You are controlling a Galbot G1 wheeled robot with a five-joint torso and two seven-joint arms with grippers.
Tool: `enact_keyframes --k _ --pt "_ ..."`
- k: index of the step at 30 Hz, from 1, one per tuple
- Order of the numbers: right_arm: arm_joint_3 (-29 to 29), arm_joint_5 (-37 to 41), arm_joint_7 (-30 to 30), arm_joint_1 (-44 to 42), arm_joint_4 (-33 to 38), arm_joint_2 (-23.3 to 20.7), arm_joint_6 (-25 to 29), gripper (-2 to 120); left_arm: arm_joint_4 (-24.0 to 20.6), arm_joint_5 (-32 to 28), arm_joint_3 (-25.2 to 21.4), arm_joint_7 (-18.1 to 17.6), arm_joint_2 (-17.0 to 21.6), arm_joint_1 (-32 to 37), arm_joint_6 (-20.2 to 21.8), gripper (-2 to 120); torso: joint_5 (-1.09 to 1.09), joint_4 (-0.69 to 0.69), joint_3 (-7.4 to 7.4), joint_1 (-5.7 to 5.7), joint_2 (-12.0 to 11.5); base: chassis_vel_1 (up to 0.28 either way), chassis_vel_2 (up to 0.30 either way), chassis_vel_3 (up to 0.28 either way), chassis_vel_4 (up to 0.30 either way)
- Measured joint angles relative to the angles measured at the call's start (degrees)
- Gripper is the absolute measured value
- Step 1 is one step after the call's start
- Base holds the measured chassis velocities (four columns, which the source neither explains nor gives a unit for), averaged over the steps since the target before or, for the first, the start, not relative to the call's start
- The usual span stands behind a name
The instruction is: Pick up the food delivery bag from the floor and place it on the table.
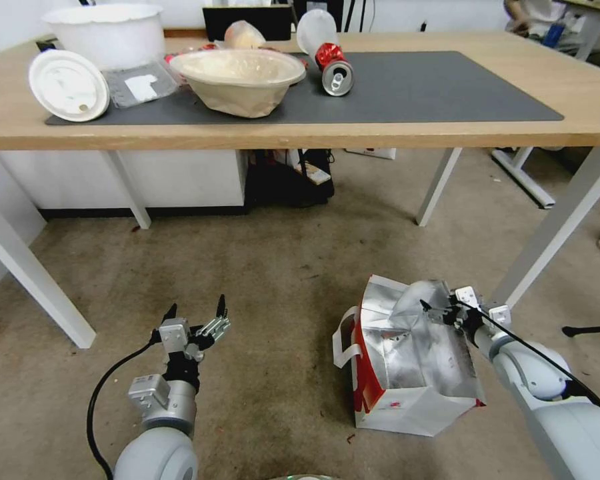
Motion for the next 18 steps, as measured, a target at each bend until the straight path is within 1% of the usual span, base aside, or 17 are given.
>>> enact_keyframes --k 1,3,4,6,7,9,10,12,13,15,16,17,18 --pt "0.0 0.0 0.0 0.0 0.0 0.0 0.0 91 0.0 0.0 0.0 0.0 0.0 0.0 0.0 100 0.00 0.00 0.00 0.00 0.0 0.000 0.000 0.000 0.000" --pt "-0.3 1.0 0.3 0.2 -0.3 -0.2 -0.7 82 0.1 0.1 0.0 -0.1 0.0 0.0 -0.2 100 0.01 0.01 0.00 0.00 0.0 0.000 0.000 0.000 0.000" --pt "-0.3 1.0 0.3 0.2 -0.3 -0.2 -0.7 82 0.1 0.1 0.0 -0.1 0.0 0.0 -0.2 100 0.01 0.01 0.00 0.00 0.0 0.000 0.000 0.000 0.000" --pt "-0.3 1.8 0.4 0.2 -0.4 -0.6 -0.9 72 0.2 0.2 0.0 -0.1 0.2 -0.2 -0.4 100 0.00 0.00 0.00 0.00 0.0 0.000 0.000 0.000 0.000" --pt "-0.3 1.8 0.4 0.2 -0.4 -0.6 -0.9 72 0.2 0.2 0.0 -0.1 0.2 -0.2 -0.4 100 0.00 0.00 0.00 0.00 0.0 0.000 0.000 0.000 0.000" --pt "-0.4 2.1 0.2 0.1 -0.4 -0.8 -0.9 65 0.2 0.0 0.0 -0.3 0.3 -0.3 -0.4 100 0.00 0.00 0.00 0.00 0.0 0.000 0.000 0.000 0.000" --pt "-0.4 2.1 0.2 0.1 -0.4 -0.8 -0.9 65 0.2 0.0 0.0 -0.3 0.3 -0.3 -0.4 100 0.00 0.00 0.00 0.00 0.0 0.000 0.000 0.000 0.000" --pt "-0.4 2.2 0.0 0.0 -0.4 -0.9 -0.8 58 0.2 -0.1 -0.1 -0.4 0.5 -0.4 -0.4 100 0.00 0.00 0.00 0.00 0.0 0.000 0.000 0.000 0.000" --pt "-0.5 2.3 -0.1 0.0 -0.4 -1.0 -0.8 50 0.2 -0.1 -0.1 -0.5 0.5 -0.4 -0.4 100 0.00 0.00 0.00 0.00 0.0 0.000 0.000 0.000 0.000" --pt "-0.5 2.5 -0.1 0.0 -0.4 -1.0 -0.8 49 0.2 -0.1 -0.1 -0.6 0.5 -0.4 -0.6 100 0.00 0.00 0.00 0.00 0.0 0.000 0.000 0.000 0.000" --pt "-0.6 2.7 -0.1 0.0 -0.4 -1.0 -0.8 41 0.2 0.0 -0.1 -0.7 0.5 -0.3 -0.9 100 0.00 0.01 0.00 0.00 0.0 0.000 0.000 0.000 0.000" --pt "-0.7 2.7 -0.1 0.0 -0.4 -1.1 -0.7 37 0.2 0.0 0.0 -0.8 0.6 -0.3 -1.0 100 0.00 0.00 0.00 0.00 0.0 0.000 0.000 0.000 0.000" --pt "-0.7 2.7 -0.1 0.0 -0.4 -1.1 -0.7 37 0.2 0.0 0.0 -0.8 0.6 -0.3 -1.0 100 0.00 0.00 0.00 0.00 0.0 0.000 0.000 0.000 0.000"
